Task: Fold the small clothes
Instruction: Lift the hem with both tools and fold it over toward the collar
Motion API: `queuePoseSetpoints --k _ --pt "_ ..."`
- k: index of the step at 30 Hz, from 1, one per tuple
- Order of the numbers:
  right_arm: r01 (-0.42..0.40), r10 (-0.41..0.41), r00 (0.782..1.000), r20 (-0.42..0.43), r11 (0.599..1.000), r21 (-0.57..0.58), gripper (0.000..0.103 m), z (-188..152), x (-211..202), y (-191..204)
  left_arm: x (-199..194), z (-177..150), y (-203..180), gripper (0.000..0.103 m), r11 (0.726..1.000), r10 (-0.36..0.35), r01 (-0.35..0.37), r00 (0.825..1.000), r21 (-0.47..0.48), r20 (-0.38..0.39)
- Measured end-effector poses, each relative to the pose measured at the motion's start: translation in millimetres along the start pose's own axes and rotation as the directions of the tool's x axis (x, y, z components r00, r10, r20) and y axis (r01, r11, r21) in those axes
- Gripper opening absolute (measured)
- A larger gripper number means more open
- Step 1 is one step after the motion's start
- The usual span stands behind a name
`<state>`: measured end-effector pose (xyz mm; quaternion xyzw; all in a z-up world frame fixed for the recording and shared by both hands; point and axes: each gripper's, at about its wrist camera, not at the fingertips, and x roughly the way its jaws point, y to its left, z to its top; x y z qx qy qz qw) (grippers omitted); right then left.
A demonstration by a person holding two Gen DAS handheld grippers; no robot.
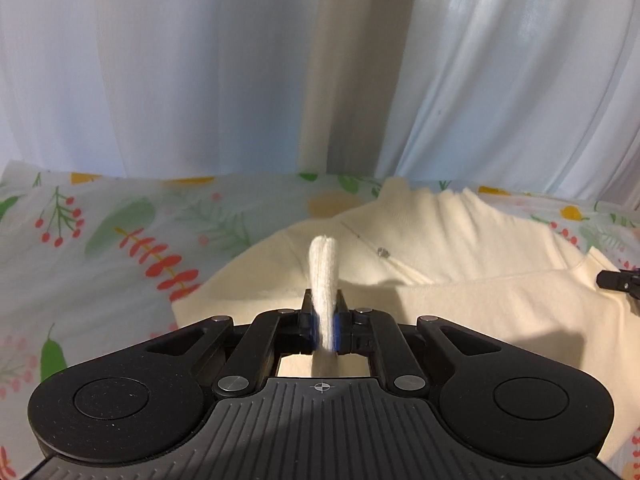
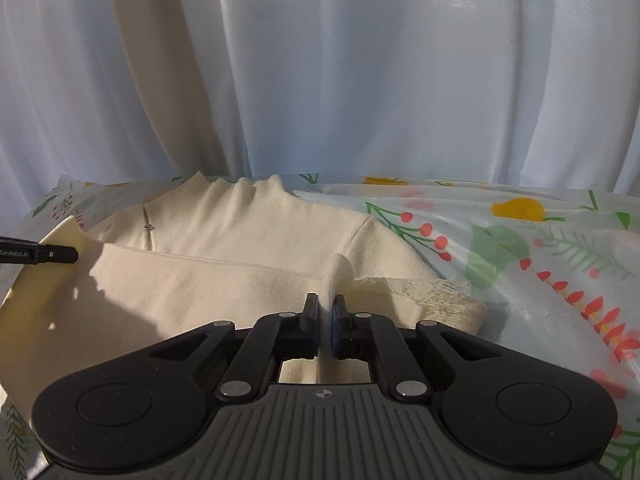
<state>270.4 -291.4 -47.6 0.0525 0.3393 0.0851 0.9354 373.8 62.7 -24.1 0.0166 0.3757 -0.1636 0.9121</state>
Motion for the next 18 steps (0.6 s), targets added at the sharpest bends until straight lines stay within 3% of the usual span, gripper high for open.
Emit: queuePoseSetpoints --k 3,5,6,8,12,16,18 --pt "0.001 0.002 0.997 0.08 0.999 -0.039 0.005 33 -3 1 -4 38 -1 0.009 1.0 -0.001 0.003 0.997 -0.023 0.083" --pt "0.115 -0.105 0.986 0.133 0.991 -0.067 0.005 57 8 4 7 58 -5 0.009 0.997 0.072 -0.07 0.989 -0.02 0.132" --pt "0.211 -0.195 0.966 0.169 0.974 -0.081 0.005 68 19 7 15 66 -6 0.009 0.994 0.113 -0.11 0.983 -0.03 0.146" --pt "0.284 -0.27 0.944 0.191 0.958 -0.049 0.005 79 38 7 39 77 -5 0.009 0.984 0.175 -0.167 0.97 -0.06 0.168" --pt "0.355 -0.352 0.926 0.138 0.935 0.002 0.005 75 88 5 94 70 -4 0.01 0.97 0.232 -0.224 0.969 -0.094 0.088" --pt "0.379 -0.379 0.924 0.05 0.925 0.017 0.006 59 119 -1 119 47 -9 0.014 0.959 0.282 -0.281 0.958 -0.031 0.049" --pt "0.379 -0.38 0.925 0.023 0.925 0.035 0.006 56 124 -5 124 40 -6 0.031 0.957 0.29 -0.288 0.956 -0.039 0.039"
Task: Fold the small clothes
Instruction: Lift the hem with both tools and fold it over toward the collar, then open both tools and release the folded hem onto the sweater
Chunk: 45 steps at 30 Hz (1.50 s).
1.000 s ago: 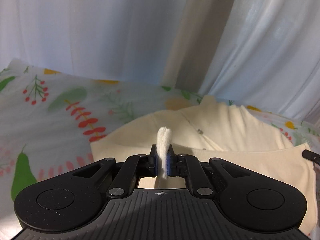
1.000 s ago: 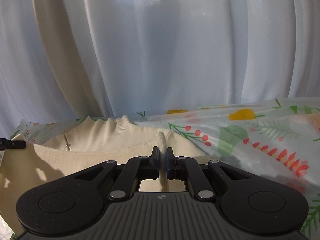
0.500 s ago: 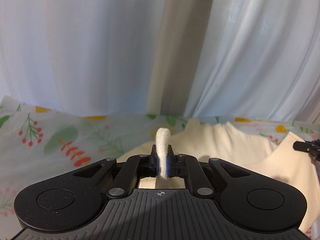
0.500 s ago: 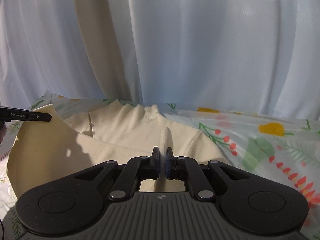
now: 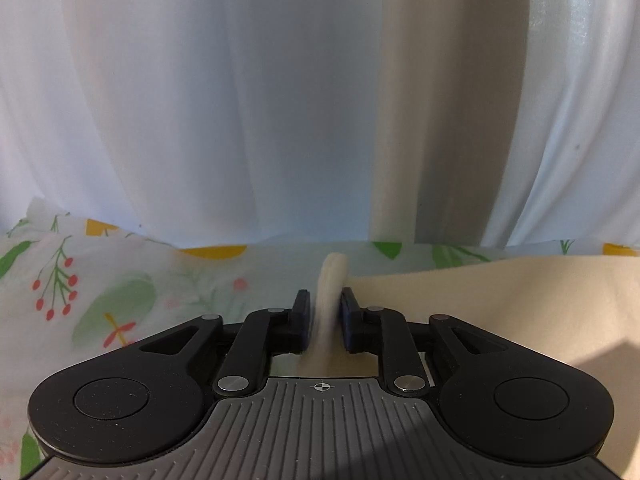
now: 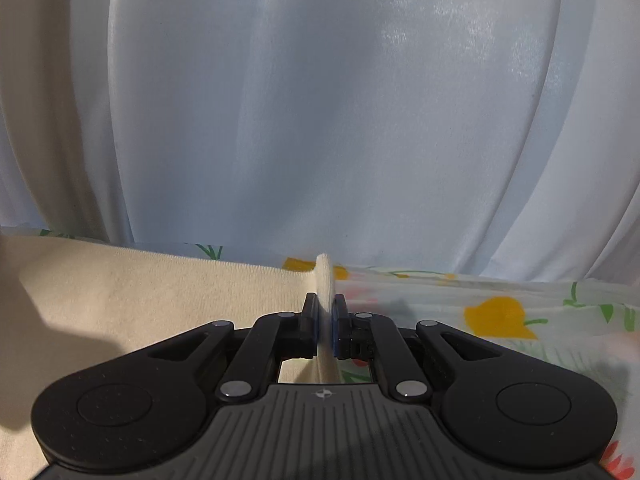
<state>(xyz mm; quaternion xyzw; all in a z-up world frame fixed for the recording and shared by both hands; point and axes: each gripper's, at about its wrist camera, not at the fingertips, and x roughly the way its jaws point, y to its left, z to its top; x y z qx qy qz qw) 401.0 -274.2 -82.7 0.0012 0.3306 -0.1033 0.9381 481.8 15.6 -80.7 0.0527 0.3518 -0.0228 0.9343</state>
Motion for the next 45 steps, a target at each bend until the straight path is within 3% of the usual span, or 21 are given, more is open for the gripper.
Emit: queuePoseSetpoints --k 3,4,7,8,10,12,13,15,17,18,20,22,24,26,29,30,32,34,36,40,45 --pt "0.003 -0.003 1.0 -0.021 1.0 0.022 0.013 0 3 -2 -1 -8 11 0.06 0.998 0.031 -0.03 0.999 -0.055 0.014" --pt "0.018 -0.017 1.0 -0.025 0.999 0.036 0.022 0 2 -5 -4 -7 16 0.063 0.997 0.03 -0.03 1.0 -0.075 0.004" --pt "0.044 -0.051 0.997 0.059 0.993 0.112 0.029 -2 -21 -13 -29 -7 30 0.064 0.991 0.016 -0.012 1.0 -0.132 0.027" --pt "-0.011 -0.012 0.992 0.124 0.983 0.185 0.032 -5 -38 -19 -43 -8 32 0.067 0.989 -0.005 0.013 0.998 -0.147 0.055" --pt "-0.254 0.188 0.957 0.222 0.911 0.324 0.054 -15 -58 -28 -70 -12 32 0.082 0.969 -0.114 0.134 0.988 -0.206 0.103" --pt "-0.476 0.39 0.879 0.273 0.739 0.477 0.057 -30 -64 -26 -82 -19 24 0.096 0.936 -0.237 0.26 0.964 -0.237 0.12" --pt "-0.537 0.465 0.84 0.28 0.641 0.549 0.057 -41 -60 -20 -83 -25 16 0.096 0.921 -0.296 0.316 0.948 -0.227 0.115" --pt "-0.553 0.512 0.818 0.261 0.58 0.598 0.057 -58 -51 -10 -72 -34 0 0.096 0.926 -0.32 0.329 0.944 -0.184 0.077" --pt "-0.516 0.482 0.848 0.22 0.656 0.551 0.05 -70 -48 -4 -60 -45 -3 0.096 0.949 -0.256 0.257 0.966 -0.183 0.025" --pt "-0.509 0.468 0.856 0.22 0.688 0.518 0.041 -73 -50 -6 -60 -52 -2 0.096 0.953 -0.239 0.244 0.97 -0.179 0.046" --pt "-0.493 0.435 0.869 0.235 0.733 0.469 0.041 -77 -57 -19 -64 -58 2 0.096 0.967 -0.185 0.194 0.98 -0.166 0.07" --pt "-0.423 0.353 0.906 0.235 0.788 0.448 0.039 -83 -62 -40 -62 -62 8 0.096 0.966 -0.174 0.183 0.982 -0.181 0.066" --pt "-0.388 0.31 0.921 0.238 0.796 0.464 0.033 -90 -63 -59 -63 -66 14 0.096 0.962 -0.185 0.198 0.979 -0.186 0.089" --pt "-0.374 0.281 0.926 0.251 0.771 0.516 0.03 -97 -66 -77 -64 -68 16 0.096 0.966 -0.179 0.193 0.979 -0.174 0.094" --pt "-0.33 0.237 0.941 0.242 0.806 0.492 0.026 -100 -75 -82 -66 -71 16 0.096 0.967 -0.176 0.191 0.979 -0.166 0.106" --pt "-0.269 0.191 0.96 0.204 0.83 0.49 0.034 -99 -76 -80 -67 -71 16 0.096 0.967 -0.176 0.192 0.979 -0.167 0.106" --pt "-0.247 0.176 0.966 0.191 0.845 0.475 0.033 -100 -81 -83 -72 -71 19 0.096 0.966 -0.175 0.191 0.979 -0.173 0.105" --pt "-0.155 0.106 0.985 0.139 0.9 0.406 0.036 -96 -96 -80 -74 -70 22 0.096 0.969 -0.164 0.18 0.981 -0.17 0.104" --pt "-0.085 0.047 0.992 0.12 0.94 0.332 0.046 -92 -108 -72 -77 -70 29 0.098 0.98 -0.068 0.08 0.995 -0.181 0.074" --pt "-0.069 0.037 0.992 0.124 0.961 0.267 0.046 -93 -140 -72 -92 -78 60 0.098 0.975 -0.061 0.073 0.996 -0.21 0.064" --pt "-0.155 0.131 0.98 0.149 0.974 0.167 0.046 -98 -176 -57 -115 -97 94 0.098 0.969 -0.121 0.124 0.992 -0.213 0.029"
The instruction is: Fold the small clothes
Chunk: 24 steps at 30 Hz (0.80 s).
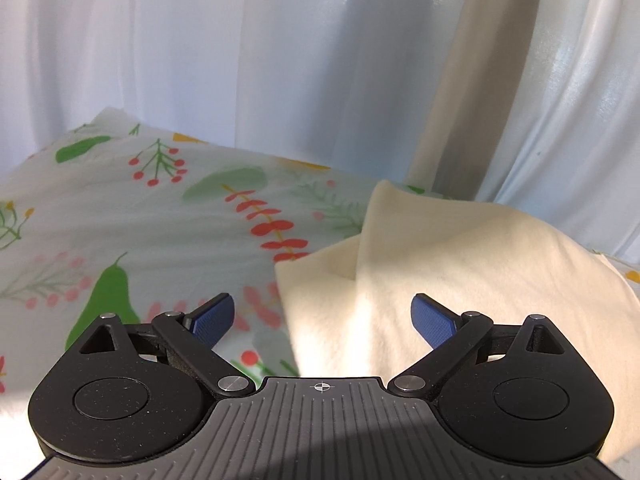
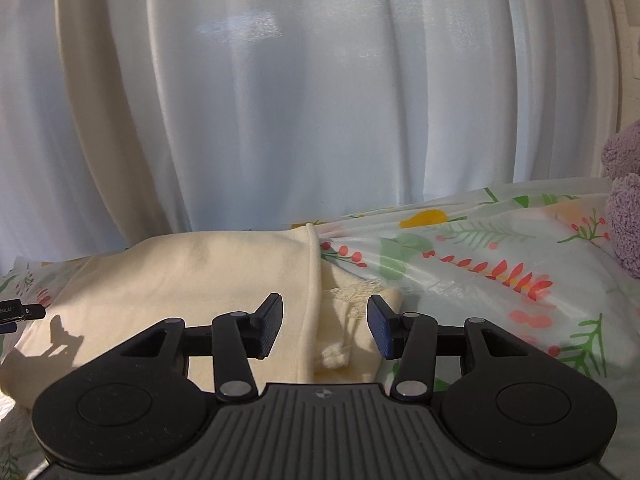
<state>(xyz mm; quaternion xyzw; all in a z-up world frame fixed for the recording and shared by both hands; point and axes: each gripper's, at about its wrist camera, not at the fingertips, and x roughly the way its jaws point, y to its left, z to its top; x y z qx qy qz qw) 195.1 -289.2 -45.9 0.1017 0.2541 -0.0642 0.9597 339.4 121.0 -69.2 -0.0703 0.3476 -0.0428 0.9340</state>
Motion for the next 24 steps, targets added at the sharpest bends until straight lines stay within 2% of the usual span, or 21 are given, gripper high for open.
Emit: queuePoseSetpoints --k 2,6,11,13,16,18,22,24 --pt "-0.058 0.057 0.998 -0.012 0.997 -0.047 0.047 0 -7 14 -4 -2 15 0.098 0.995 -0.077 0.073 0.996 -0.064 -0.051" --pt "-0.15 0.143 0.988 -0.063 0.981 -0.123 0.052 -5 -5 44 -4 -7 30 0.098 0.957 -0.235 0.212 0.967 -0.199 -0.1" --pt "-0.232 0.215 0.969 -0.12 0.96 -0.159 0.051 -16 10 83 4 -3 21 0.098 0.956 -0.245 0.22 0.963 -0.196 -0.109" --pt "-0.26 0.236 0.96 -0.148 0.951 -0.166 0.043 -20 16 99 7 -1 20 0.085 0.946 -0.273 0.244 0.955 -0.212 -0.119" --pt "-0.28 0.247 0.951 -0.185 0.942 -0.183 0.027 -25 25 121 13 5 21 0.067 0.944 -0.273 0.239 0.953 -0.226 -0.13" --pt "-0.294 0.255 0.946 -0.202 0.936 -0.196 0.018 -27 30 134 16 6 24 0.043 0.944 -0.262 0.225 0.956 -0.241 -0.135" --pt "-0.319 0.272 0.938 -0.215 0.92 -0.229 0.016 -32 35 158 19 7 32 0.041 0.929 -0.29 0.247 0.949 -0.276 -0.126" --pt "-0.319 0.268 0.939 -0.216 0.915 -0.248 0.016 -34 37 166 20 7 32 0.047 0.925 -0.307 0.266 0.944 -0.271 -0.122"
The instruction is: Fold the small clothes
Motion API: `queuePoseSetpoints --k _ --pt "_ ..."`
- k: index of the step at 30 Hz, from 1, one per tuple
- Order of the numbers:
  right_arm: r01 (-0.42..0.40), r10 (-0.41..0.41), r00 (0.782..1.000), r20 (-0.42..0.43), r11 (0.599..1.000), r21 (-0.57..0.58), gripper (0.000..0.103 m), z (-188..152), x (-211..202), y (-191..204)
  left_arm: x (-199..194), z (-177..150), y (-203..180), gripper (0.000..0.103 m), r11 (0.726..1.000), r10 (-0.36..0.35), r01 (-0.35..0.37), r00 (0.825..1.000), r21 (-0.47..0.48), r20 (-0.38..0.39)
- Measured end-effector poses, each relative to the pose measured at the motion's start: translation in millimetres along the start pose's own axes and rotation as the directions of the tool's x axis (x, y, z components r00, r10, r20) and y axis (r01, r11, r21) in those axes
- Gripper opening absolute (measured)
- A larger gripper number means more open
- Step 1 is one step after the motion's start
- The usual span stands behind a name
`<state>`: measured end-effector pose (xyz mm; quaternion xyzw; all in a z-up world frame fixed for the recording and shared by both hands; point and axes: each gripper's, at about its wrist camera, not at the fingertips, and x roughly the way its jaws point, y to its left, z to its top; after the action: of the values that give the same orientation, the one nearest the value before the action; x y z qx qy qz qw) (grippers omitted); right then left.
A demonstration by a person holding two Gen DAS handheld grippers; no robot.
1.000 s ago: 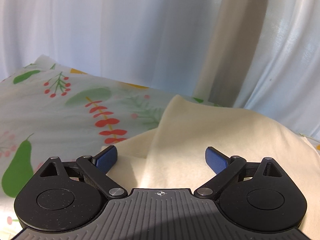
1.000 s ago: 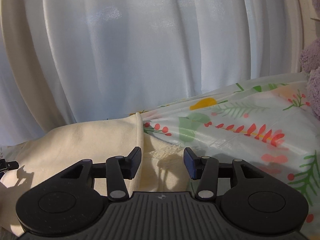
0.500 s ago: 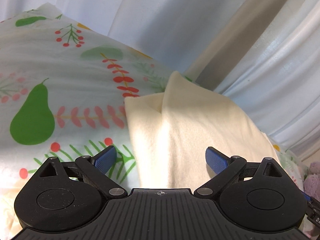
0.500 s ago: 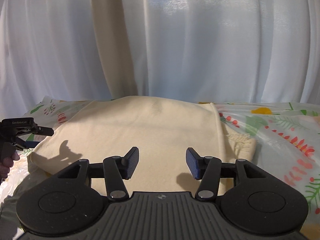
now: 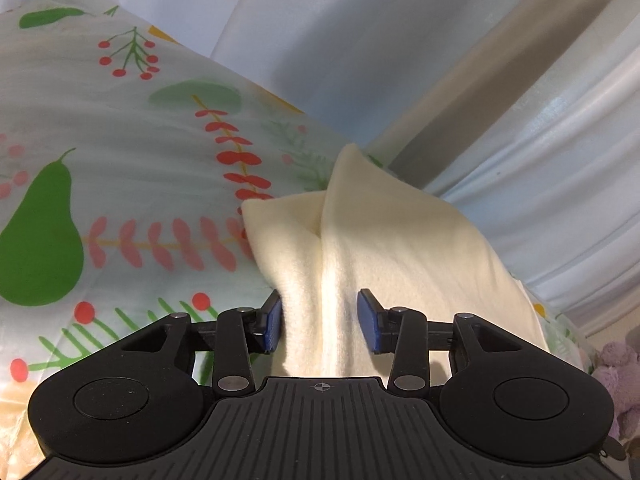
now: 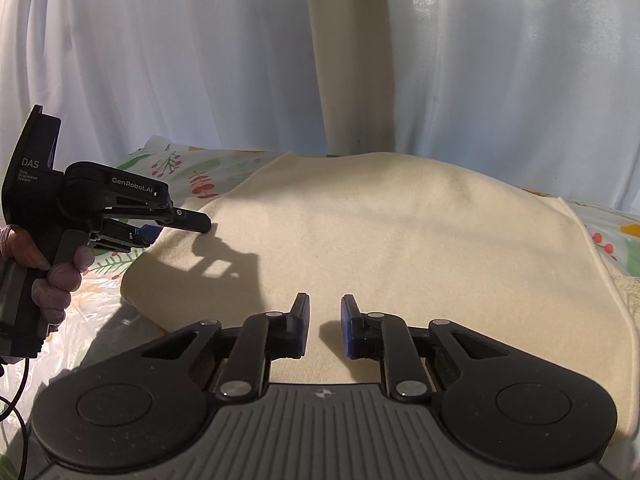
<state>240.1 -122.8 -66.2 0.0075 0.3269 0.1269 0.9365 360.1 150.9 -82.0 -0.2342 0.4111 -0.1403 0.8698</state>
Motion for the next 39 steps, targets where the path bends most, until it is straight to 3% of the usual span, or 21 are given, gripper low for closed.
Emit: queuePoseSetpoints --k 2,6,12,14,15,18,22,26,34,37,39 --pt "0.007 -0.007 1.0 -0.002 1.0 -0.006 0.014 0 6 6 1 1 -2 0.048 1.0 -0.004 0.004 1.0 0.013 -0.002" --pt "0.039 -0.039 0.999 -0.02 0.999 -0.007 0.014 -4 21 17 4 5 -4 0.025 1.0 0.01 -0.01 1.0 0.005 -0.009" --pt "0.071 -0.07 0.997 0.034 0.997 -0.02 0.014 -2 11 23 -7 13 -9 0.019 0.998 -0.023 0.023 1.0 -0.053 0.003" --pt "0.045 -0.047 0.998 -0.043 0.998 -0.038 0.014 -6 21 21 -12 15 -13 0.018 0.997 -0.053 0.054 0.999 -0.063 0.014" --pt "0.037 -0.038 0.999 -0.034 0.999 -0.038 0.014 -7 19 19 -14 16 -16 0.017 0.995 -0.069 0.07 0.997 -0.066 0.018" --pt "0.025 -0.024 1.0 -0.015 0.998 0.056 0.013 -2 7 5 -19 19 -35 0.017 0.99 -0.126 0.127 0.992 -0.059 0.021" --pt "0.086 -0.094 0.993 0.075 0.99 0.111 0.014 -2 -20 -16 -16 16 -76 0.017 0.98 -0.199 0.199 0.98 0.008 0.004" --pt "0.117 -0.137 0.985 0.105 0.977 0.179 0.014 -2 -39 -43 13 -3 -114 0.017 0.974 -0.214 0.218 0.975 0.065 -0.059" --pt "0.165 -0.18 0.983 0.042 0.958 0.236 0.014 -19 -41 -73 61 -40 -136 0.018 0.978 -0.179 0.19 0.976 0.086 -0.124" --pt "0.157 -0.165 0.986 0.007 0.951 0.268 0.014 -24 -38 -80 53 -44 -143 0.024 0.969 -0.174 0.194 0.976 0.152 -0.132" --pt "0.149 -0.155 0.988 0.001 0.948 0.28 0.014 -24 -37 -81 41 -45 -145 0.032 0.951 -0.209 0.24 0.964 0.194 -0.166"
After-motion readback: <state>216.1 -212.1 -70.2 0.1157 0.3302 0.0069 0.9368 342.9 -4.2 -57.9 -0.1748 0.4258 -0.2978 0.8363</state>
